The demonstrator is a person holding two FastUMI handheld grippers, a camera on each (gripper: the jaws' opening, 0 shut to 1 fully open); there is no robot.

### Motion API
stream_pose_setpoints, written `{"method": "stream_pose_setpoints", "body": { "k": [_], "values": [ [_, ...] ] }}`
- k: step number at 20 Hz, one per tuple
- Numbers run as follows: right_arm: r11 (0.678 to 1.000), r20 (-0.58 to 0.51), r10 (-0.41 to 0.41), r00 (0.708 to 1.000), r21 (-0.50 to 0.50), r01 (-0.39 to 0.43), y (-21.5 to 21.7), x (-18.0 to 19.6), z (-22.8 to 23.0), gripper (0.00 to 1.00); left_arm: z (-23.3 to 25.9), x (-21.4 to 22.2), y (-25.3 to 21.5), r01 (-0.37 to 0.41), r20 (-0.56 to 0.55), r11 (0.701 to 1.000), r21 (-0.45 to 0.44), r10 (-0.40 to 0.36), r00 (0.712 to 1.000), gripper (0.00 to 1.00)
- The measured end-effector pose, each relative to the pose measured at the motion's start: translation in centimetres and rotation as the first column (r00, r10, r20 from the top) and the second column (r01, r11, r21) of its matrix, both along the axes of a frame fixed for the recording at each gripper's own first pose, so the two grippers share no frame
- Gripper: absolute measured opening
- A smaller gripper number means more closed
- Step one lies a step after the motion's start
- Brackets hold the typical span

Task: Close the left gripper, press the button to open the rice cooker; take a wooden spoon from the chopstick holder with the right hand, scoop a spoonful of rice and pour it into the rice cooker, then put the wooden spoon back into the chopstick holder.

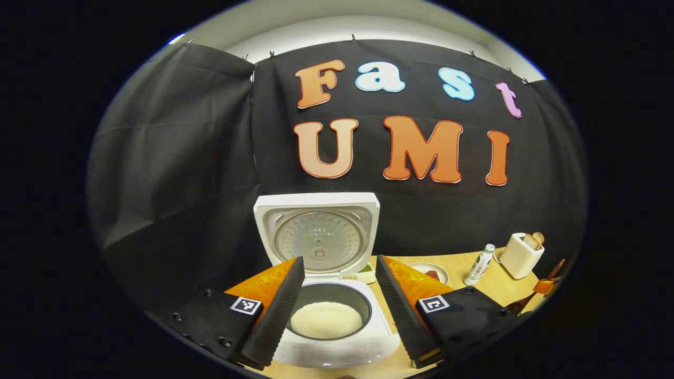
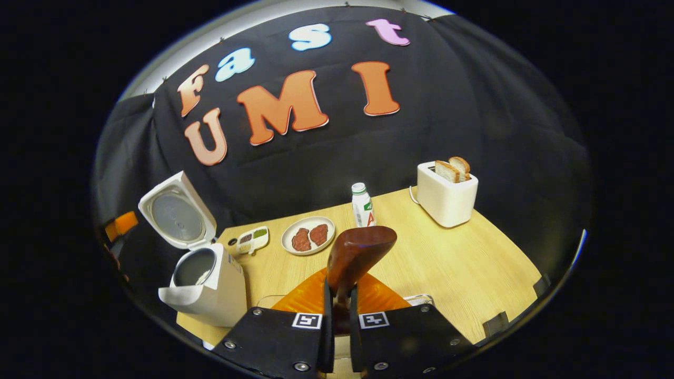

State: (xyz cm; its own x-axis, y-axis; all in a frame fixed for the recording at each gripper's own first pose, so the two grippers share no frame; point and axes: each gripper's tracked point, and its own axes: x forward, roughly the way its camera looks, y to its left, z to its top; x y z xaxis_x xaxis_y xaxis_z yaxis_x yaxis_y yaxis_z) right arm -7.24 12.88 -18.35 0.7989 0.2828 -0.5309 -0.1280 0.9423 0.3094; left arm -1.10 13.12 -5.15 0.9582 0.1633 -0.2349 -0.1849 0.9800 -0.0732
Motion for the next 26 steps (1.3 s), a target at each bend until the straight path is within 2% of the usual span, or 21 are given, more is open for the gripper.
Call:
{"method": "stream_pose_setpoints", "body": {
  "k": [2,3,5,6,7,9,12,15,18,20,24,26],
  "values": [
    [0.995,-0.004,0.067,0.998,-0.067,-0.067,1.9,-0.5,-1.6,0.12,0.0,-0.5,1.1,-0.012,0.007,1.0,0.015,0.012,1.0,0.89],
    [0.99,-0.021,0.101,0.995,-0.095,-0.102,2.8,-0.9,-2.7,0.12,0.1,-0.8,1.9,-0.026,0.015,0.999,0.022,0.025,1.0,0.93],
    [0.98,-0.047,0.132,0.99,-0.141,-0.138,3.8,-1.4,-4.4,0.12,0.2,-1.3,3.5,-0.05,0.026,0.998,0.043,0.049,0.998,0.9],
    [0.975,-0.042,0.13,0.991,-0.174,-0.136,4.0,-1.2,-4.7,0.12,-0.1,-1.7,4.4,-0.062,0.025,0.997,0.056,0.06,0.998,0.96],
    [0.967,-0.032,0.123,0.992,-0.219,-0.127,3.7,-1.2,-5.1,0.12,-0.3,-2.0,5.0,-0.066,0.02,0.996,0.065,0.064,0.998,0.97],
    [0.942,0.006,0.121,0.993,-0.315,-0.113,3.3,-1.0,-5.2,0.12,-0.9,-2.3,5.8,-0.068,0.005,0.995,0.067,0.068,0.998,0.97],
    [0.913,0.05,0.14,0.989,-0.393,-0.109,4.6,-0.8,-6.6,0.12,-1.9,-2.3,6.7,-0.069,-0.013,0.996,0.051,0.069,0.998,0.97],
    [0.882,0.037,0.155,0.987,-0.455,-0.121,4.9,-2.3,-8.7,0.11,-2.7,-2.3,7.2,-0.069,-0.025,0.997,0.045,0.07,0.997,0.97],
    [0.867,0.044,0.181,0.983,-0.48,-0.138,5.5,-3.6,-9.2,0.11,-3.3,-2.1,7.4,-0.055,-0.036,0.997,0.054,0.057,0.998,0.98],
    [0.868,0.054,0.182,0.982,-0.478,-0.134,6.2,-4.3,-9.4,0.1,-3.8,-1.6,6.5,-0.047,-0.049,0.998,0.048,0.049,0.998,0.97],
    [0.891,0.065,0.161,0.985,-0.44,-0.116,7.6,-5.3,-9.2,0.1,-4.5,-1.5,6.6,-0.039,-0.065,0.998,0.047,0.042,0.997,0.97],
    [0.912,0.053,0.147,0.988,-0.393,-0.115,8.6,-5.8,-9.0,0.1,-4.7,-1.5,7.1,-0.035,-0.069,0.997,0.068,0.039,0.997,0.98]
  ]
}}
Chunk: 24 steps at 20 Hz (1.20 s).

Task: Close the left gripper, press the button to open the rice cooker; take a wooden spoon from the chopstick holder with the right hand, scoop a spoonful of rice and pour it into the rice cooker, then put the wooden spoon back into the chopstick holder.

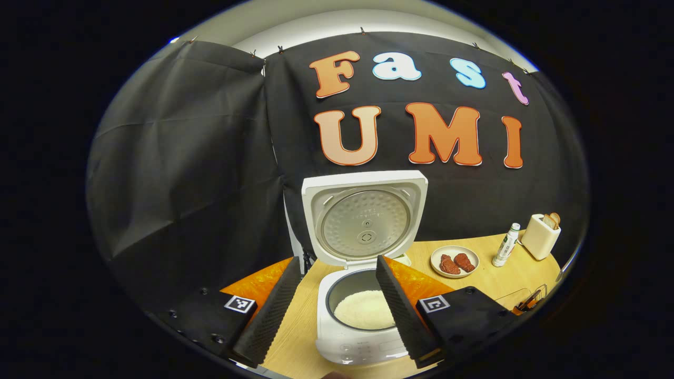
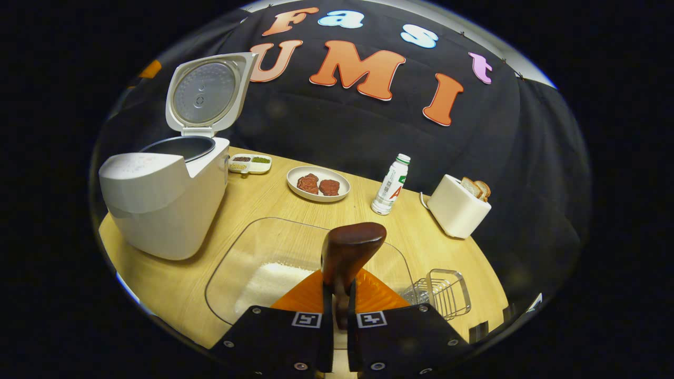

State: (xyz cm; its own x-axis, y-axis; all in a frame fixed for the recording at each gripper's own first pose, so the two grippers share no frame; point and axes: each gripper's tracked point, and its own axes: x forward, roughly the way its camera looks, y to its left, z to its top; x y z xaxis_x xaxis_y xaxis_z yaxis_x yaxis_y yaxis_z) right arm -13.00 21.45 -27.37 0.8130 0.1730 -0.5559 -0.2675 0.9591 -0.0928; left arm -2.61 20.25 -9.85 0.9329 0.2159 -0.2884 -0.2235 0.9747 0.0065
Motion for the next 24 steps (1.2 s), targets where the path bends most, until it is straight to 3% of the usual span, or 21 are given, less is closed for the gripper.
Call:
{"method": "stream_pose_setpoints", "body": {
  "k": [5,10,17,21,24],
  "values": [
    [0.966,-0.13,-0.056,0.99,0.244,0.086,2.7,-0.8,0.1,0.1,-0.9,0.2,1.2,0.0,-0.018,1.0,0.004,0.0,1.0,0.99],
    [0.916,-0.274,-0.073,0.959,0.363,0.173,3.4,-0.8,-0.1,0.1,-1.5,0.1,2.1,-0.018,-0.022,1.0,-0.006,0.018,1.0,0.98],
    [0.784,-0.465,-0.071,0.883,0.521,0.337,3.4,-0.7,-1.7,0.1,-2.0,-0.2,2.7,-0.053,-0.028,0.998,-0.022,0.052,0.998,0.99],
    [0.748,-0.499,-0.051,0.865,0.555,0.365,3.9,-0.2,-2.0,0.1,-1.9,-0.2,2.5,-0.049,-0.031,0.999,-0.006,0.049,0.998,0.98],
    [0.683,-0.532,-0.019,0.847,0.612,0.4,4.6,0.0,-1.7,0.1,-1.6,0.1,2.4,-0.048,-0.026,0.999,0.002,0.048,0.999,0.97]
  ]
}}
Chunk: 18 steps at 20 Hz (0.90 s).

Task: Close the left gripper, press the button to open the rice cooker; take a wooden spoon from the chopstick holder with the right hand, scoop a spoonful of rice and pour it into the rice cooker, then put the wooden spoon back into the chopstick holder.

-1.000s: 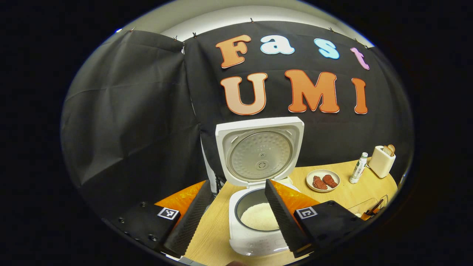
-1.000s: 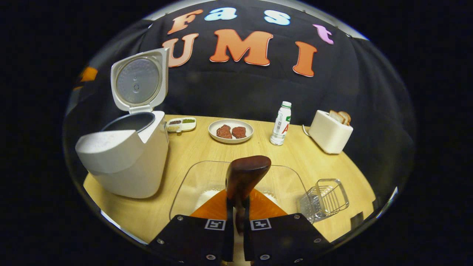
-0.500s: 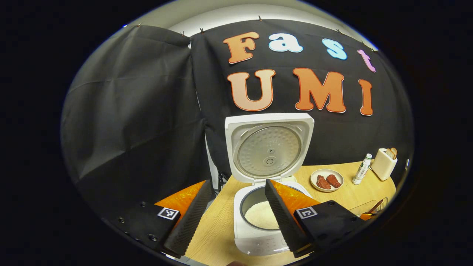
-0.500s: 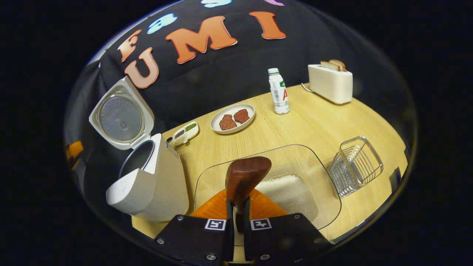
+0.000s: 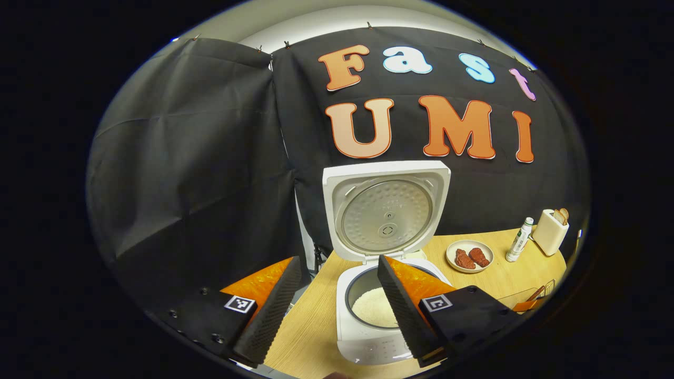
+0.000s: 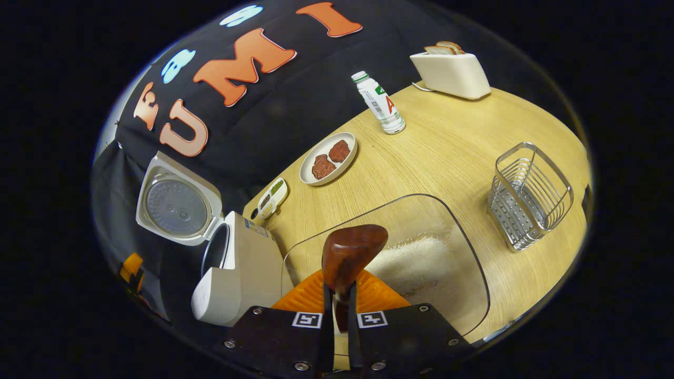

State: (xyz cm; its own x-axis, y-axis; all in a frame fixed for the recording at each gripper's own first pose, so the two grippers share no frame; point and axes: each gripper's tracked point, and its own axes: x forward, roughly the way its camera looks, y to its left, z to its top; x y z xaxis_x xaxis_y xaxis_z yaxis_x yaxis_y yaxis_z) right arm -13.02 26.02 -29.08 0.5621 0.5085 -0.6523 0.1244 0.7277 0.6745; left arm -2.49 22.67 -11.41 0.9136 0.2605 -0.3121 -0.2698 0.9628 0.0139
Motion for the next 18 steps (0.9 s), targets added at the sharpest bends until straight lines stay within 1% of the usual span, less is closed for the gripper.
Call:
{"method": "stream_pose_setpoints", "body": {
  "k": [1,2,3,5,7,9,12,14,15,16,18],
  "values": [
    [0.999,-0.008,-0.007,1.0,0.032,0.008,0.0,0.2,0.1,0.1,0.2,0.1,0.0,0.002,0.001,1.0,0.003,-0.002,1.0,0.99],
    [0.999,-0.014,-0.009,1.0,0.05,0.009,0.0,0.5,-0.1,0.1,0.2,0.0,-0.1,0.002,0.0,1.0,0.006,-0.002,1.0,0.97],
    [0.997,-0.028,-0.011,1.0,0.077,0.013,-0.1,0.3,-0.2,0.1,0.3,0.1,-0.1,0.004,0.001,1.0,0.008,-0.004,1.0,0.99],
    [0.989,-0.059,-0.033,0.998,0.142,0.041,-0.7,0.3,-0.3,0.1,0.5,0.2,-0.3,0.005,0.002,1.0,0.013,-0.005,1.0,0.97],
    [0.973,-0.095,-0.063,0.994,0.216,0.082,-1.5,0.5,-0.3,0.1,0.7,0.4,-0.6,0.007,0.004,1.0,0.015,-0.007,1.0,0.97],
    [0.955,-0.123,-0.095,0.988,0.27,0.125,-2.1,0.4,-0.4,0.1,0.8,0.6,-0.9,0.011,0.004,1.0,0.017,-0.011,1.0,0.97],
    [0.935,-0.147,-0.135,0.98,0.309,0.175,-4.1,0.9,-0.3,0.1,1.1,1.0,-1.6,0.016,0.009,1.0,0.015,-0.016,1.0,0.97],
    [0.914,-0.161,-0.156,0.975,0.351,0.204,-5.3,1.2,0.4,0.1,1.2,1.2,-2.3,0.02,0.014,1.0,0.006,-0.02,1.0,0.99],
    [0.898,-0.173,-0.169,0.97,0.38,0.224,-5.8,1.5,0.9,0.1,1.3,1.4,-2.6,0.02,0.017,1.0,0.001,-0.02,1.0,0.97],
    [0.881,-0.185,-0.173,0.967,0.409,0.236,-6.2,1.6,1.4,0.1,1.3,1.6,-3.0,0.023,0.02,1.0,-0.004,-0.023,1.0,0.99],
    [0.843,-0.199,-0.185,0.962,0.471,0.259,-6.8,2.4,2.9,0.1,1.9,1.9,-3.3,0.02,0.032,1.0,-0.014,-0.019,0.999,0.97]
  ]
}}
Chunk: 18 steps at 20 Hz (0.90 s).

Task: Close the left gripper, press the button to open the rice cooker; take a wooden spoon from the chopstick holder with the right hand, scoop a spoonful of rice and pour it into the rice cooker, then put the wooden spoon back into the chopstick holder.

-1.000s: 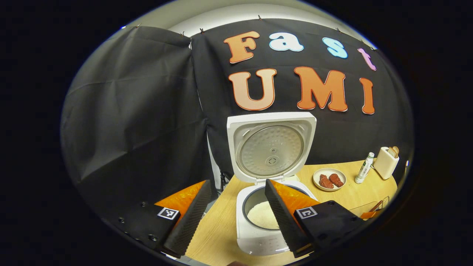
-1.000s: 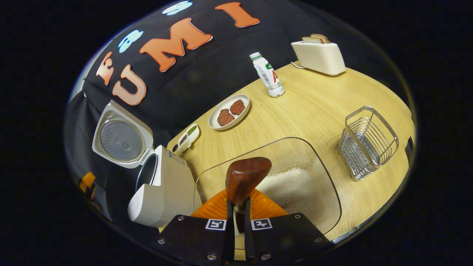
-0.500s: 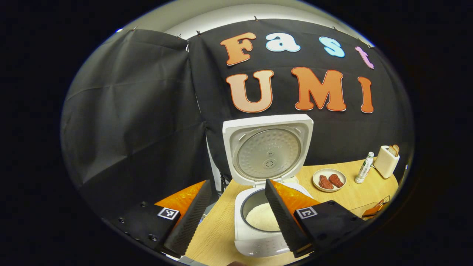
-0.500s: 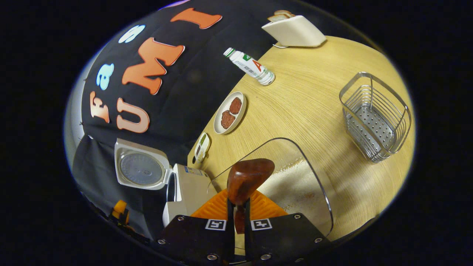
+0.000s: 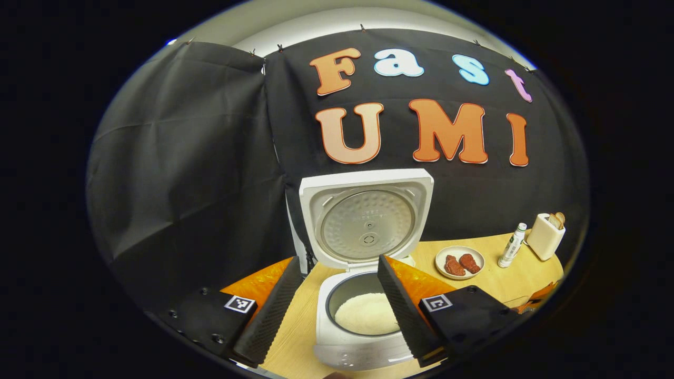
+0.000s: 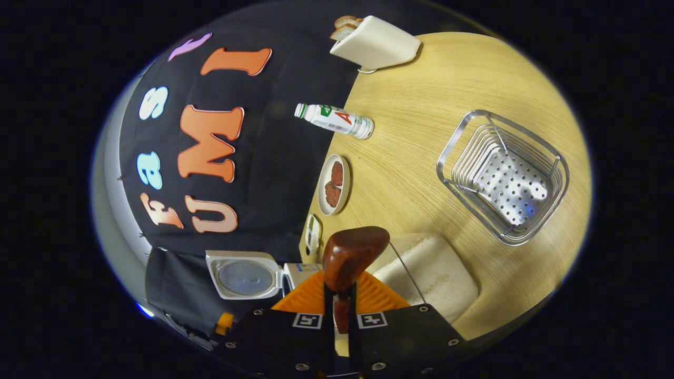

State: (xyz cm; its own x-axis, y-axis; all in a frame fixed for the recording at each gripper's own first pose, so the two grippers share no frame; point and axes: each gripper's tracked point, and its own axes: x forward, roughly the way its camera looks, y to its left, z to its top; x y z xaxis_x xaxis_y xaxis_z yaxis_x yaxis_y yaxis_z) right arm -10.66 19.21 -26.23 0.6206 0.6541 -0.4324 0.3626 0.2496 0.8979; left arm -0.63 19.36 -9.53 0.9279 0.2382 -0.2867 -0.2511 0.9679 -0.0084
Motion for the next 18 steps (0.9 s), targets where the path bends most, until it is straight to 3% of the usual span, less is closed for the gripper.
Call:
{"method": "stream_pose_setpoints", "body": {
  "k": [8,18],
  "values": [
    [0.979,0.044,-0.036,0.998,0.204,0.026,0.3,4.0,7.0,0.1,1.8,0.0,-0.5,-0.025,0.044,1.0,-0.011,0.026,0.999,0.99],
    [0.918,0.064,0.07,0.996,0.386,-0.089,9.7,8.0,13.8,0.1,2.3,-2.7,4.2,-0.149,0.077,0.989,-0.01,0.15,0.986,0.98]
  ]
}}
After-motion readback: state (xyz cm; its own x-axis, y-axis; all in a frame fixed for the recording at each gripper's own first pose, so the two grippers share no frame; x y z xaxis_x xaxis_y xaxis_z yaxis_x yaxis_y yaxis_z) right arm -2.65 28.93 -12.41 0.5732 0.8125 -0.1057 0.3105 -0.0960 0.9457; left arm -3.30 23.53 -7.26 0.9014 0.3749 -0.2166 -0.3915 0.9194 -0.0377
